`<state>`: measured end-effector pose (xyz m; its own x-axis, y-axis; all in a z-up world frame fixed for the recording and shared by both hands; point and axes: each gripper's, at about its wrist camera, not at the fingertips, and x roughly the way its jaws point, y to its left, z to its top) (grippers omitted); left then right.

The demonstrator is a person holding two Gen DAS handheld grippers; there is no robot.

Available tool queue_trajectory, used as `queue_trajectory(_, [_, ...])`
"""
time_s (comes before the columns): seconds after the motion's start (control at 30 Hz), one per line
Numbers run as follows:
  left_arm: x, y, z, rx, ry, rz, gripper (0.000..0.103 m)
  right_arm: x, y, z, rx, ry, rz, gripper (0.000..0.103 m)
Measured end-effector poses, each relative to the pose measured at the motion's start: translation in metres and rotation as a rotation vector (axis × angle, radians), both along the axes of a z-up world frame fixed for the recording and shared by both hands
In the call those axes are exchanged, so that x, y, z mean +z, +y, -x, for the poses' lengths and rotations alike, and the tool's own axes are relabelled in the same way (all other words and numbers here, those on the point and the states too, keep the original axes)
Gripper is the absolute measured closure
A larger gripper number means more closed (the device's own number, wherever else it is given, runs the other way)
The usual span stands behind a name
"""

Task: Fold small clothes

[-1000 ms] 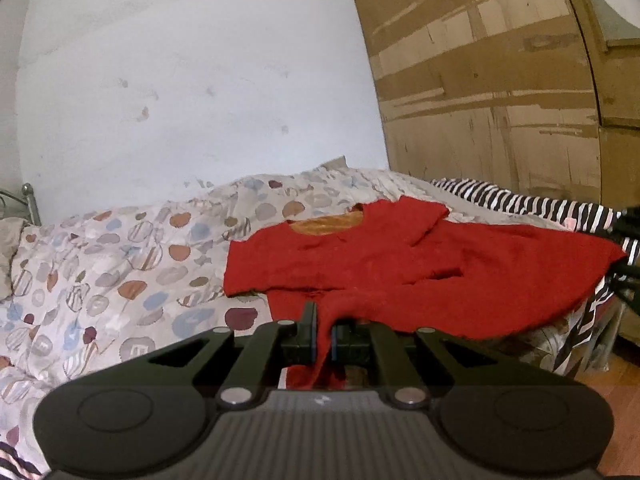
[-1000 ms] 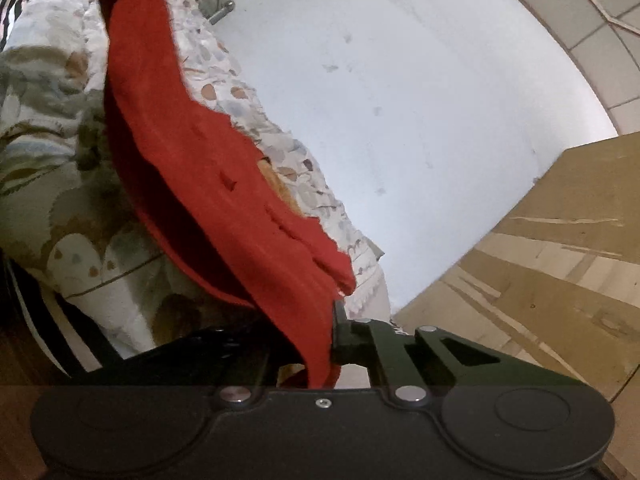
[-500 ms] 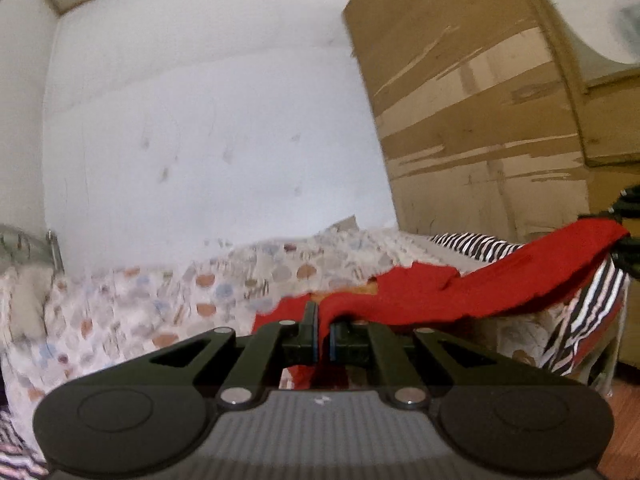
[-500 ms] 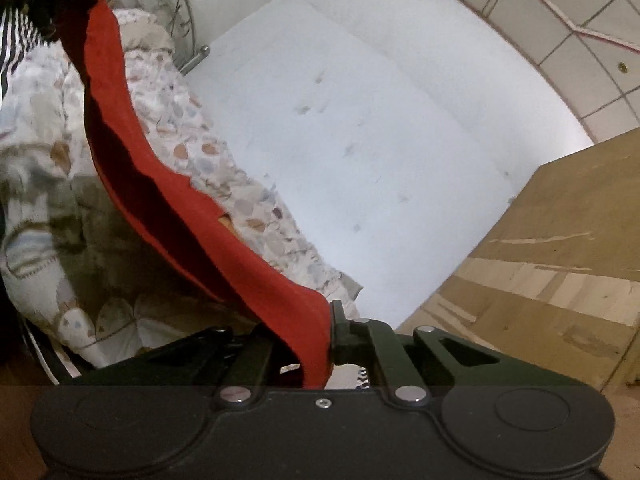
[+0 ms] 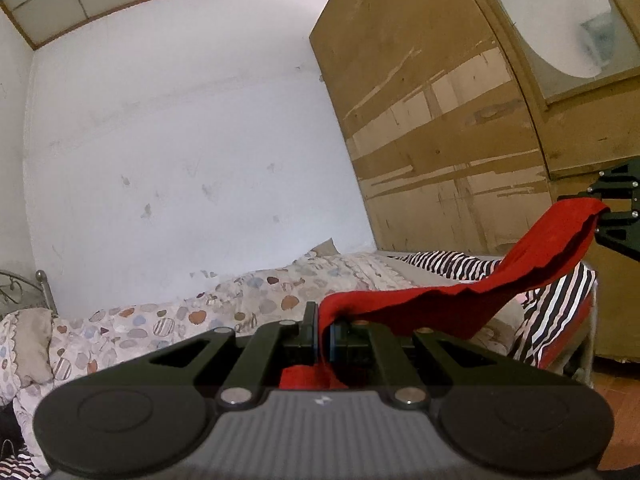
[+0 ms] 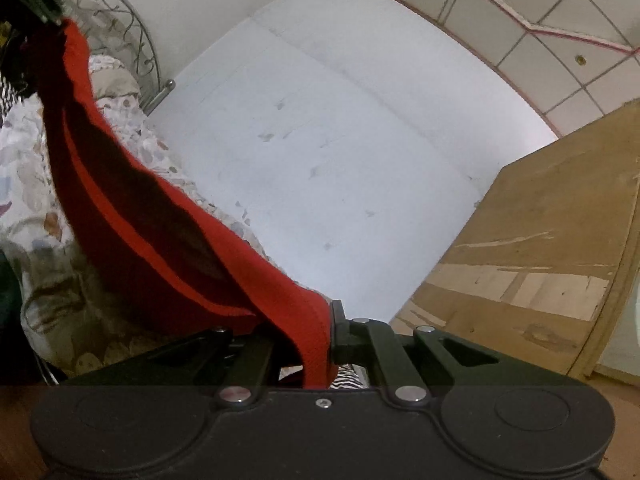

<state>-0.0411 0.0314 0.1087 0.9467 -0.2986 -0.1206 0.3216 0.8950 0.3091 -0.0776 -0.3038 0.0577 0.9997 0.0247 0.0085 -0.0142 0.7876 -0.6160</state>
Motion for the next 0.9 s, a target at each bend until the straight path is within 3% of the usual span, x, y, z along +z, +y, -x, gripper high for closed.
queue_trajectory(0.1, [0.003, -0.003, -0.018, 0.013, -0.011, -0.031, 0.099, 0.0, -0.001, -0.013, 0.001, 0.016, -0.022, 0.098])
queue_trajectory(0.23, [0.014, -0.004, -0.065, 0.014, 0.033, -0.009, 0.099, 0.004, -0.002, -0.05, -0.006, 0.029, -0.053, 0.098])
queue_trajectory(0.43, [0.024, -0.005, -0.165, 0.049, 0.114, -0.021, 0.099, 0.022, -0.004, -0.146, 0.003, 0.134, -0.103, 0.098])
queue_trajectory(0.6, [0.012, -0.002, -0.235, 0.088, 0.18, -0.053, 0.098, 0.025, -0.003, -0.236, 0.005, 0.259, -0.104, 0.096])
queue_trajectory(0.9, [-0.031, -0.007, -0.349, 0.134, 0.293, -0.114, 0.098, -0.015, 0.017, -0.346, -0.019, 0.411, -0.037, 0.096])
